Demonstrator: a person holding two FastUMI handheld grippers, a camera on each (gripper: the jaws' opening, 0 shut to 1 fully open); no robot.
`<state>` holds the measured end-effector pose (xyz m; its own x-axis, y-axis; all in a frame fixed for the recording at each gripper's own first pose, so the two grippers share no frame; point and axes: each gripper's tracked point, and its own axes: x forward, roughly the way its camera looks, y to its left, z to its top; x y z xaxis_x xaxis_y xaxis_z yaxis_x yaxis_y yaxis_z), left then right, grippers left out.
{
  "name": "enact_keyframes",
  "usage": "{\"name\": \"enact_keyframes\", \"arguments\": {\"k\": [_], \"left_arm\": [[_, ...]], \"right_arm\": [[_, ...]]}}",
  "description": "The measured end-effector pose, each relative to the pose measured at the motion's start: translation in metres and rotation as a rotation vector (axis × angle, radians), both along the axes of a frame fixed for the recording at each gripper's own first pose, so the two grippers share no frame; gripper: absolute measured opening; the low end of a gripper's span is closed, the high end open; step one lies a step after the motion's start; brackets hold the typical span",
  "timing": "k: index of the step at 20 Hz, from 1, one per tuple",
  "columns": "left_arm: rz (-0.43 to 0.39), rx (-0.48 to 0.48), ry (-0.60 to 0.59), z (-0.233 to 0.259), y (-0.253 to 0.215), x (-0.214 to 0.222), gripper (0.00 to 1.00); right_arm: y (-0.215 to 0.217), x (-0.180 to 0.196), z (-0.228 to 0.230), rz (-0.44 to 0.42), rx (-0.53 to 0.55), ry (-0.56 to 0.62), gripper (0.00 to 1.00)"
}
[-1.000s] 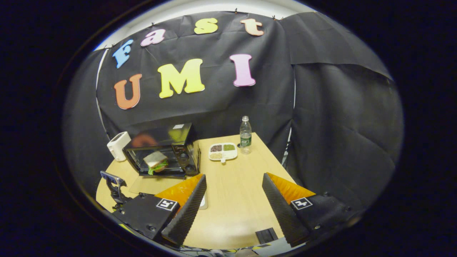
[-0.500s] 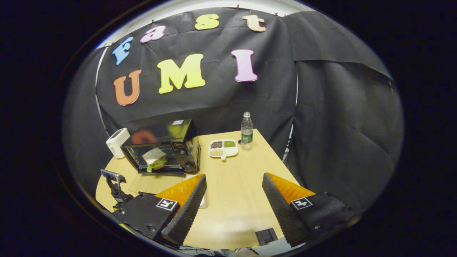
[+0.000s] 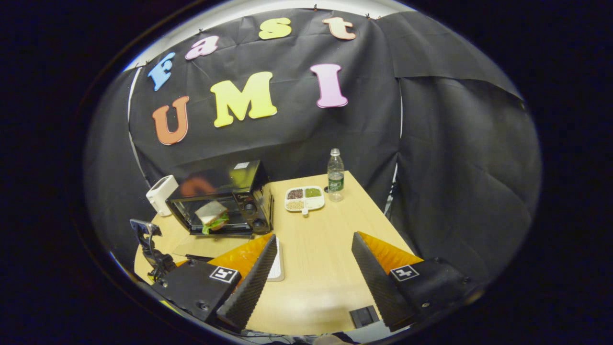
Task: Open the electric oven with the left hand, put the food in, and close the electric oven.
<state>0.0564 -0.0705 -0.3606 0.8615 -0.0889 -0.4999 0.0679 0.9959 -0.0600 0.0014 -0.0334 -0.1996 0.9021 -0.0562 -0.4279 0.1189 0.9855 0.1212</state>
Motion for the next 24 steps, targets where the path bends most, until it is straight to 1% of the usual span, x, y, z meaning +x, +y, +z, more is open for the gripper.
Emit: {"name": "enact_keyframes", "arguments": {"k": [5,11,15,16,18,21,24], "left_arm": [[-0.001,0.003,-0.047,0.032,0.0,0.016,0.96],[-0.014,0.019,-0.138,0.074,0.002,0.047,0.96],[-0.013,0.015,-0.167,0.087,0.003,0.08,0.99],[-0.011,0.02,-0.166,0.089,0.005,0.087,0.97],[-0.005,0.019,-0.181,0.097,0.006,0.099,0.98],[-0.009,0.02,-0.2,0.102,0.005,0.107,0.98],[-0.015,0.019,-0.193,0.102,0.004,0.104,0.98]], "right_arm": [[0.001,0.005,0.002,-0.005,0.039,-0.005,1.0],[0.001,0.014,0.004,-0.013,0.043,-0.01,1.0],[-0.002,0.018,0.004,-0.023,0.051,-0.006,1.0],[-0.005,0.019,0.005,-0.026,0.051,-0.005,1.0],[-0.008,0.023,0.007,-0.034,0.052,-0.007,1.0],[-0.009,0.027,0.009,-0.037,0.047,-0.009,1.0],[-0.007,0.03,0.011,-0.033,0.039,-0.013,1.0]]}}
